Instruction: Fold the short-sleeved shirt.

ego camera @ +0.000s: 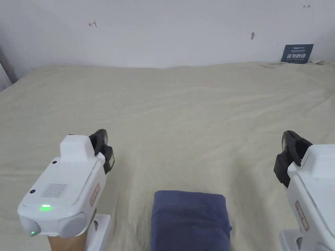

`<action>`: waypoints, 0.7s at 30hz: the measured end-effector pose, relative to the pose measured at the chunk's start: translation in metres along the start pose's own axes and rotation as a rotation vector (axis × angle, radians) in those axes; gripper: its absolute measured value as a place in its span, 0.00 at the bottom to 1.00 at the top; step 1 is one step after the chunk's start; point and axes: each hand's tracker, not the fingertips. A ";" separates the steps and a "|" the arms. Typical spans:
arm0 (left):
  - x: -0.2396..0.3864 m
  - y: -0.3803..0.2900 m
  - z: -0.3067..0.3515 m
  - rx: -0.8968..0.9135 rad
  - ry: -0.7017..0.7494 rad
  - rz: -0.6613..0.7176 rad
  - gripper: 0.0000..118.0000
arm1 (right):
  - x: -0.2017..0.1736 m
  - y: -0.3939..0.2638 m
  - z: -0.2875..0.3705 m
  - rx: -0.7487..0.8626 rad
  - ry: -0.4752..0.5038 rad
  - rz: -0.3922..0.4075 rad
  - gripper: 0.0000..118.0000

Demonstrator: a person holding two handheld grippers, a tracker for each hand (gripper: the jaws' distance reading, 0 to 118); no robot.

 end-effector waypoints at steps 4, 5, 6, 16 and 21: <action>-0.025 -0.004 0.003 -0.020 0.040 0.047 0.00 | -0.012 -0.006 -0.001 -0.002 0.016 -0.015 0.01; -0.028 -0.005 0.004 -0.020 0.047 0.048 0.00 | -0.014 -0.008 -0.001 -0.007 0.021 -0.020 0.01; -0.030 -0.006 0.005 -0.022 0.060 0.043 0.00 | -0.017 -0.009 -0.002 -0.012 0.025 -0.022 0.01; -0.042 -0.011 0.008 -0.040 0.083 0.066 0.00 | -0.056 -0.049 -0.019 -0.162 0.120 -0.055 0.01; -0.047 -0.014 0.009 -0.046 0.084 0.075 0.00 | -0.077 -0.081 -0.028 -0.283 0.149 -0.066 0.01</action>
